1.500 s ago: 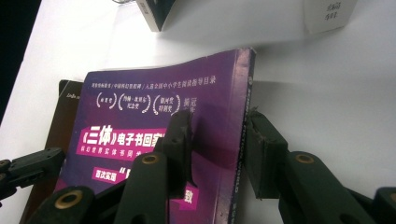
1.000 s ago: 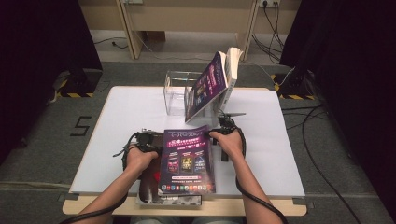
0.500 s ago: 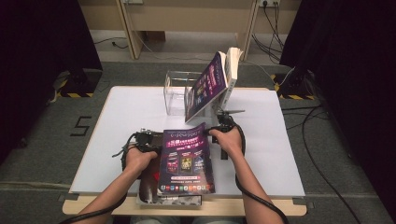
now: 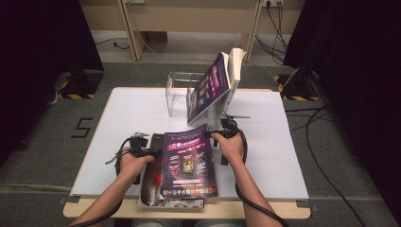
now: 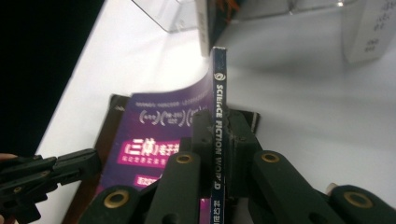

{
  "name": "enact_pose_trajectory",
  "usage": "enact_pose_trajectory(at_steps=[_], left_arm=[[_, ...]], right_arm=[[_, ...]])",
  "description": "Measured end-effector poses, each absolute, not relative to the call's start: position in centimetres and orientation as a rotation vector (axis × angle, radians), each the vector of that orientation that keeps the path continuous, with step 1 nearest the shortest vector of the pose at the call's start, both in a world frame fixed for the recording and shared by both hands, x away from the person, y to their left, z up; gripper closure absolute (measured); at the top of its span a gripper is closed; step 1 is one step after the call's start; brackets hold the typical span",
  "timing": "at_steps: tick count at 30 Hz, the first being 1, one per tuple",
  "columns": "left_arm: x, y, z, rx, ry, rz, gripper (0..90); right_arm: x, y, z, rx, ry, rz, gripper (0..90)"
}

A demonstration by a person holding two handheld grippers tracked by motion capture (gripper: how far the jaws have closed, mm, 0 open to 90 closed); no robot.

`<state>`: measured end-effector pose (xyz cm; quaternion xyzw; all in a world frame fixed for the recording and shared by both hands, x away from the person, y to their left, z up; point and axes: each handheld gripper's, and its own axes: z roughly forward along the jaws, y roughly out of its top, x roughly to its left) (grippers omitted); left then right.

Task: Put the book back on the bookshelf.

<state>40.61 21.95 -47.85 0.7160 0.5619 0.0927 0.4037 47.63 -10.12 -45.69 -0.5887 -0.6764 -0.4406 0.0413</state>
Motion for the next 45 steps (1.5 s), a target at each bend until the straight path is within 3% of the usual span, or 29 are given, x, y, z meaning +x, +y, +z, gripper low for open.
enact_pose_trajectory(at_steps=[13,16,23,26,45], left_arm=[[37.6,25.9,-47.0,1.645,1.398,0.400,73.6],[37.0,26.7,-47.8,1.593,1.414,0.443,67.9],[36.7,27.9,-48.4,1.556,1.442,0.554,41.3],[36.7,27.8,-48.8,1.558,1.462,0.554,37.3],[36.6,28.0,-50.1,1.563,1.460,0.653,33.6]], right_arm=[[46.1,-9.7,-43.4,-1.727,-2.082,-1.585,84.8],[45.6,-9.6,-42.6,-1.715,-2.084,-1.647,84.8],[44.5,-9.6,-41.1,-1.706,-2.068,-1.804,84.8],[44.3,-9.4,-40.5,-1.686,-2.083,-1.837,84.8],[43.3,-8.7,-36.7,-1.621,-2.091,-2.041,84.8]])
